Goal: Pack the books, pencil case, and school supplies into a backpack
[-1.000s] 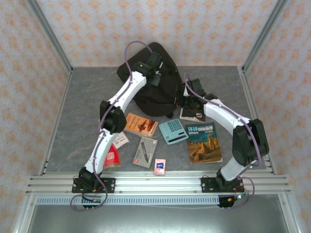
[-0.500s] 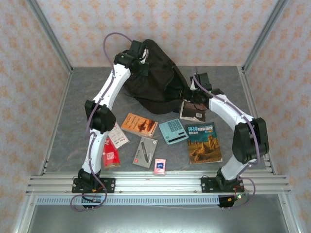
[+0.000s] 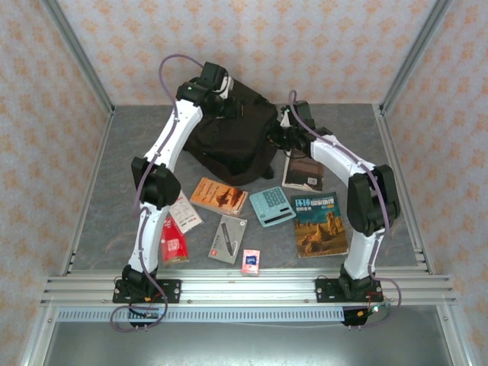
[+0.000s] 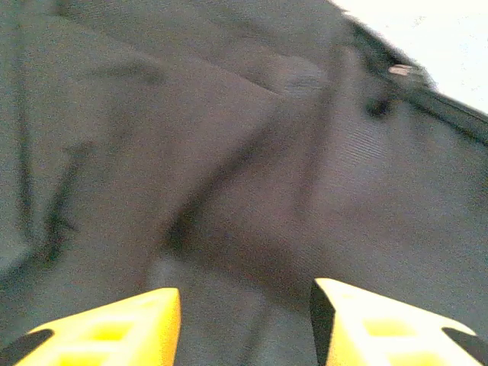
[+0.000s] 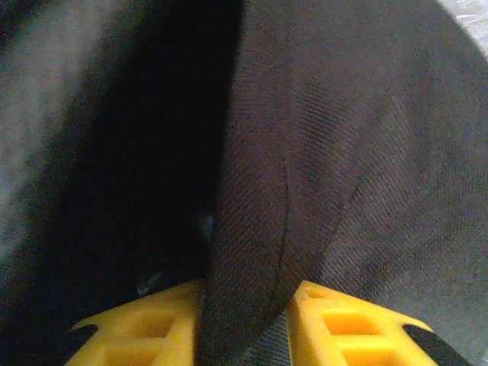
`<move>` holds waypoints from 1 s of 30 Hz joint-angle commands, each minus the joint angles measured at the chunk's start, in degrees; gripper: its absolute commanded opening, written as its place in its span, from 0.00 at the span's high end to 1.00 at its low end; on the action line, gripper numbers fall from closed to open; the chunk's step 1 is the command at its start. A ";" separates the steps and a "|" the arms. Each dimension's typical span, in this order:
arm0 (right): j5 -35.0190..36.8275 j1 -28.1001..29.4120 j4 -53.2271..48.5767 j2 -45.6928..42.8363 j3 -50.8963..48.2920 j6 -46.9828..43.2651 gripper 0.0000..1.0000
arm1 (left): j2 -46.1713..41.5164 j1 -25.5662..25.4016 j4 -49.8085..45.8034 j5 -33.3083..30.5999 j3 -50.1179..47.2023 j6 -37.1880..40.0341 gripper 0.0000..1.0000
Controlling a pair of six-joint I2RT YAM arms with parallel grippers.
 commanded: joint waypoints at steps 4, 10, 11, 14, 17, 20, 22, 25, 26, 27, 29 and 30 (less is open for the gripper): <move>-4.13 0.54 14.05 4.40 0.48 13.12 0.69 | -11.26 -0.90 2.55 -3.76 -8.19 3.02 0.29; -3.51 0.55 15.65 6.21 1.04 14.49 0.69 | -16.78 -1.06 4.48 0.27 -17.74 5.35 0.18; -3.46 0.60 15.47 6.30 1.39 14.34 0.69 | -17.55 -1.40 4.75 0.81 -19.37 6.55 0.17; -3.64 0.58 15.23 6.64 2.02 14.27 0.69 | -20.13 -3.64 5.62 -1.15 -23.93 10.94 0.17; -4.37 0.54 15.89 6.76 2.46 15.00 0.69 | -22.32 -5.69 6.86 -4.06 -27.66 14.30 0.16; -4.56 0.54 15.81 6.60 2.80 15.19 0.69 | -22.45 -6.71 6.81 -4.78 -29.24 15.95 0.15; -4.78 0.56 15.39 6.55 3.11 15.19 0.70 | -22.50 -7.62 6.79 -4.37 -30.38 16.88 0.15; -5.17 0.45 14.75 6.65 3.51 15.02 0.70 | -22.04 -8.97 6.30 -3.81 -31.17 18.22 0.15; -5.34 0.41 14.36 6.68 3.81 14.95 0.70 | -21.92 -9.34 6.33 -4.54 -31.37 18.43 0.15; -5.44 0.45 14.13 6.73 4.00 14.91 0.70 | -21.60 -9.53 6.11 -5.48 -31.37 18.53 0.15; -5.66 0.36 13.98 6.78 4.12 14.92 0.70 | -20.95 -9.73 5.82 -6.99 -31.18 18.96 0.15; -5.78 0.38 14.10 6.81 4.13 15.09 0.70 | -20.62 -9.82 5.88 -7.86 -31.11 18.98 0.15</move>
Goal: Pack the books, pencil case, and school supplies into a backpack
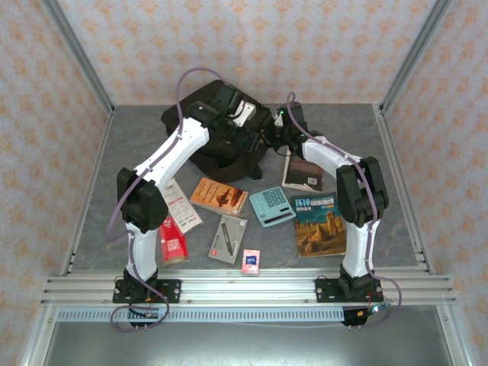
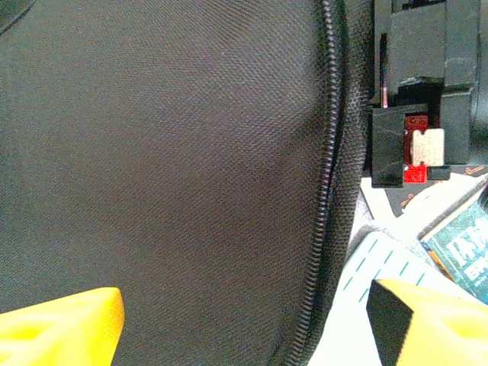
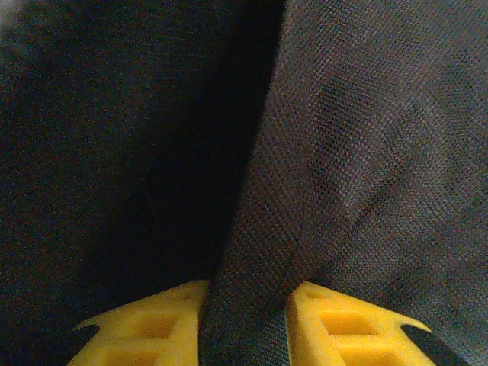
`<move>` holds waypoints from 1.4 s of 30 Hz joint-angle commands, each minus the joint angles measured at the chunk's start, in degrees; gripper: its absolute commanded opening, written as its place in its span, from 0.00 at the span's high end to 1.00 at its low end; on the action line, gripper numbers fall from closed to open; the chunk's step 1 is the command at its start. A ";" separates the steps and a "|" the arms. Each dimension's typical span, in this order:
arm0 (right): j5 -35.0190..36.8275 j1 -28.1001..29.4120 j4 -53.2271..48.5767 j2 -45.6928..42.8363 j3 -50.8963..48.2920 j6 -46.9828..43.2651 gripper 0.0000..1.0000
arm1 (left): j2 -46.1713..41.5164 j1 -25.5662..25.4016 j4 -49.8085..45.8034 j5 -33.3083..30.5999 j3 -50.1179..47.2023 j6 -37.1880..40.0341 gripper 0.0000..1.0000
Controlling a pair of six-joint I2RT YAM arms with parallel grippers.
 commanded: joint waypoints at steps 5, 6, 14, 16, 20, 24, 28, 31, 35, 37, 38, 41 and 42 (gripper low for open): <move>-1.74 -0.24 4.08 0.29 2.90 1.55 0.71 | 2.55 -1.37 0.49 -10.59 1.14 2.88 0.19; -1.88 -0.17 4.21 0.28 2.90 1.64 0.72 | 3.24 -1.58 0.60 -12.39 1.64 2.96 0.21; -1.21 -0.59 3.86 -1.65 1.12 0.95 0.75 | 5.81 -1.86 0.74 -21.35 7.39 2.75 0.90; -0.68 -0.88 3.15 -2.36 0.67 0.13 0.75 | 5.81 -1.80 0.52 -20.27 8.33 2.32 1.00; 1.23 -1.65 1.52 -4.24 -0.80 -1.45 0.74 | 5.04 -1.72 0.58 -20.71 9.23 1.37 1.00; 6.31 -1.98 -3.06 -8.85 -3.41 -6.00 0.70 | 4.41 -0.87 -0.08 -20.93 10.56 -0.22 1.00; 4.80 -2.08 -4.31 -8.74 -2.86 -7.23 0.69 | 3.99 -0.71 -1.82 -13.00 11.37 -2.31 0.99; 1.59 -2.09 -0.55 -5.49 -2.23 -3.74 0.70 | 2.05 -0.76 -0.09 -9.52 7.52 -2.47 0.53; -1.53 -2.09 5.94 -2.16 -1.54 1.40 0.72 | 0.71 -0.63 1.74 -10.17 1.89 -1.52 0.36; -2.81 -1.98 8.57 -0.88 -0.96 3.35 0.74 | 0.54 -0.64 2.46 -10.26 0.08 -1.34 0.35; -3.20 -1.99 9.03 -0.33 -0.50 3.97 0.75 | 0.62 -0.64 2.78 -10.52 -0.69 -1.26 0.35; -3.15 -1.79 8.45 -0.14 0.24 3.78 0.75 | 0.58 -0.64 3.31 -10.42 -2.02 -1.68 0.34; -3.13 -1.82 8.08 -0.06 0.52 3.61 0.75 | 0.33 -0.62 3.47 -10.18 -2.29 -1.78 0.33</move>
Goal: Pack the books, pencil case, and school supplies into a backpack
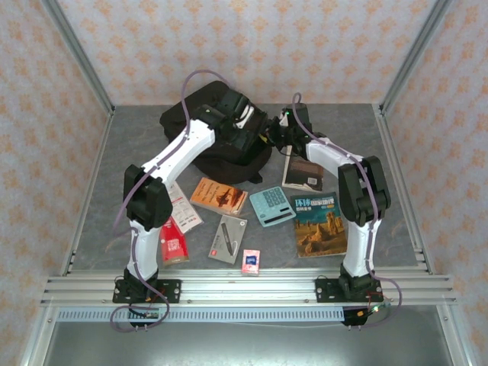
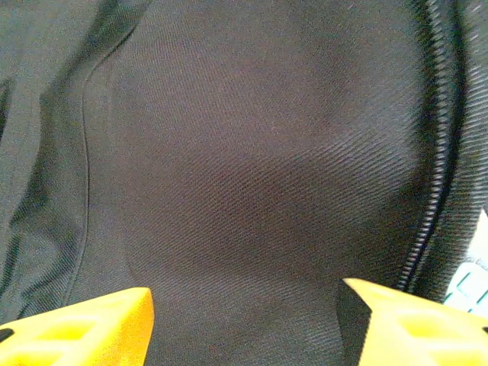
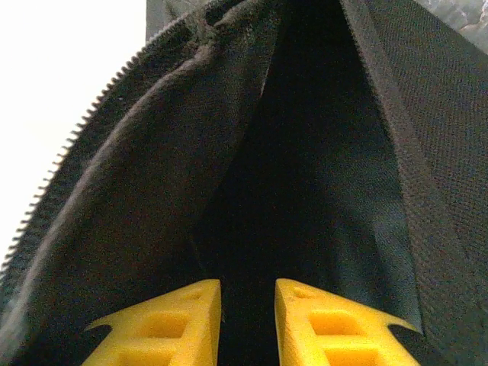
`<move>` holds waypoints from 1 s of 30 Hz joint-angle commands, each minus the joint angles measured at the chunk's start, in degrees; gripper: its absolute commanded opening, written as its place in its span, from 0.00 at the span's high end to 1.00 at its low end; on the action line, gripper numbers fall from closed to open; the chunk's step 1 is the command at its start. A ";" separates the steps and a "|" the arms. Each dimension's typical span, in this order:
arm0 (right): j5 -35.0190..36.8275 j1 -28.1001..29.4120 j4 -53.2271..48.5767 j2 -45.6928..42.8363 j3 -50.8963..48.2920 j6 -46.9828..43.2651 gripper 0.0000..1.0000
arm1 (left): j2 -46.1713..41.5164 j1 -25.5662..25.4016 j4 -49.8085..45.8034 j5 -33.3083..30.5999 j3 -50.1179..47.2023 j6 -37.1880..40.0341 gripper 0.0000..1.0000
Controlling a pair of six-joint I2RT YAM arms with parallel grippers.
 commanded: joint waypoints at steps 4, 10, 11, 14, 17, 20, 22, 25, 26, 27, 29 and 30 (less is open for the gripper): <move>-1.60 0.28 2.03 0.29 4.04 0.43 0.76 | -5.88 0.24 4.36 2.03 -3.92 -0.52 0.30; -1.88 0.23 2.01 1.15 4.90 1.08 0.76 | -11.26 0.03 7.57 5.19 -8.25 0.00 0.27; -1.96 0.22 1.97 1.35 5.12 1.17 0.76 | -11.50 -0.03 7.67 5.69 -8.64 0.11 0.27; -2.18 0.31 1.82 1.75 5.55 1.54 0.76 | -10.91 -0.39 7.21 5.77 -8.87 0.60 0.23; -2.42 0.43 2.01 1.82 5.81 1.88 0.76 | -8.47 -1.27 6.24 3.17 -7.47 1.31 0.20; -2.71 0.72 2.09 1.68 5.99 2.26 0.76 | -3.73 -1.74 4.99 0.38 -4.29 1.33 0.20; -2.91 0.83 2.35 1.53 5.90 2.58 0.76 | -1.06 -2.31 4.23 -2.38 -1.81 1.61 0.19; -3.06 0.75 3.14 1.21 5.31 3.35 0.76 | 2.60 -3.05 3.37 -8.53 1.86 1.81 0.20; -3.11 0.82 3.12 1.06 5.09 3.46 0.76 | 3.27 -3.14 3.79 -10.87 2.36 1.78 0.22; -3.05 0.80 3.16 0.75 4.74 3.44 0.77 | 3.78 -3.22 3.91 -13.50 2.86 1.68 0.26; -2.70 0.71 2.63 -0.03 4.08 2.79 0.77 | 3.90 -3.19 4.04 -17.04 3.35 2.09 0.50; -2.19 0.64 1.69 -0.59 3.80 2.10 0.77 | 3.51 -3.24 3.95 -18.12 3.45 2.33 0.63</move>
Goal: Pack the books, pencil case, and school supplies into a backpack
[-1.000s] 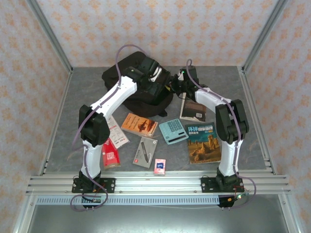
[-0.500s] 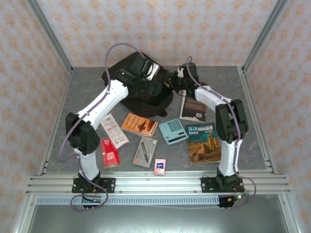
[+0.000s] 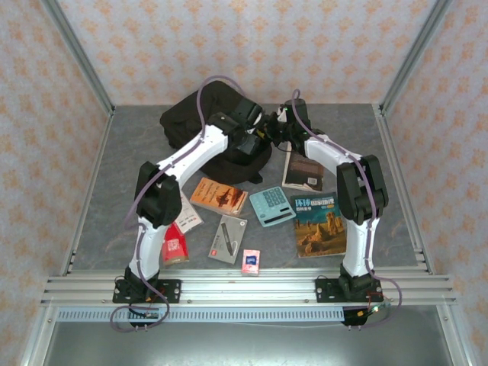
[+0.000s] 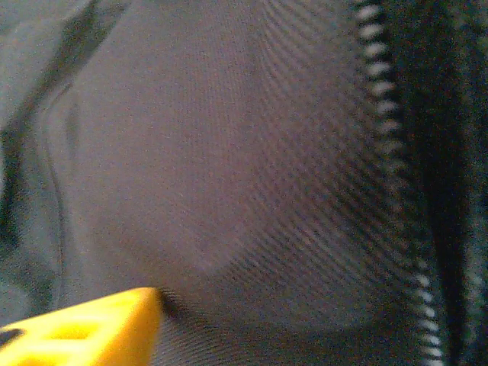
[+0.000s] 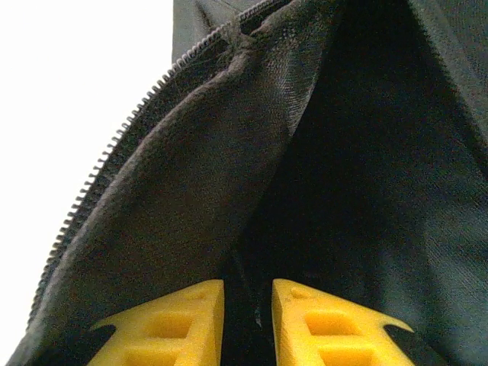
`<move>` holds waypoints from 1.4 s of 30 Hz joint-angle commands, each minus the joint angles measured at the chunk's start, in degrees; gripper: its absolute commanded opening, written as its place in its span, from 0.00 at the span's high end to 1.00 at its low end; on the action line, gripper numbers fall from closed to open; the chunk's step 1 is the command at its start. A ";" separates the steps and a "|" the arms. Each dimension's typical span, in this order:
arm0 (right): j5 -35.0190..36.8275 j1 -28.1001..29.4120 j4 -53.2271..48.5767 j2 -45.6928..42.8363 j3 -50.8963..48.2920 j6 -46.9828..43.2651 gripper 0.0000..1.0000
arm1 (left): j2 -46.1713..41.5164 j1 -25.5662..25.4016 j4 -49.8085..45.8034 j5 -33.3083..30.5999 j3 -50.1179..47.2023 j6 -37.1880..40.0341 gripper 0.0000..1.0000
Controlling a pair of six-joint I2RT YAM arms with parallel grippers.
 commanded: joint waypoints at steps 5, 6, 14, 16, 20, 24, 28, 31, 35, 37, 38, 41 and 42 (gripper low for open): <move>5.72 0.04 -7.40 -7.35 -0.71 -7.58 0.79 | -4.88 0.81 -1.41 -3.73 3.75 0.55 1.00; 7.49 0.05 -10.08 -8.68 -0.82 -8.88 0.77 | -4.52 1.20 -2.49 -2.19 5.32 -0.17 1.00; 27.56 1.06 -30.67 -25.13 -9.75 -15.16 0.61 | -0.50 6.19 -8.62 5.59 21.01 -9.02 1.00; 28.50 1.04 -33.35 -30.52 -15.05 -12.15 0.56 | 1.30 7.26 -10.19 7.32 24.78 -10.46 1.00; 22.92 1.96 -30.21 -41.34 -29.50 -2.08 0.51 | 3.61 8.88 -10.84 12.80 27.64 -13.68 1.00; 24.41 6.63 -22.56 -53.52 -44.90 12.13 0.41 | 4.82 9.92 -9.79 18.56 27.39 -16.71 1.00; 28.75 12.76 -19.01 -58.69 -52.01 20.54 0.27 | 5.14 10.18 -8.95 20.53 27.15 -17.87 1.00; 31.38 16.22 -16.94 -58.02 -55.02 26.55 0.28 | 5.23 10.63 -8.76 21.27 27.11 -18.50 1.00; 33.93 19.12 -13.36 -56.23 -58.41 32.14 0.34 | 5.45 11.03 -8.24 22.95 26.86 -19.58 1.00; 34.74 20.27 -13.05 -55.27 -58.85 33.05 0.37 | 5.73 11.03 -8.15 23.50 26.86 -19.80 1.00; 34.84 20.56 -13.24 -54.94 -58.88 33.23 0.37 | 5.84 11.05 -8.26 23.60 26.86 -19.80 1.00; 36.61 21.83 -16.68 -55.71 -58.36 33.41 0.39 | 6.10 11.16 -8.58 23.64 26.78 -19.71 1.00; 37.40 22.20 -17.51 -56.33 -58.42 33.41 0.39 | 6.17 11.28 -8.63 23.82 26.77 -19.75 1.00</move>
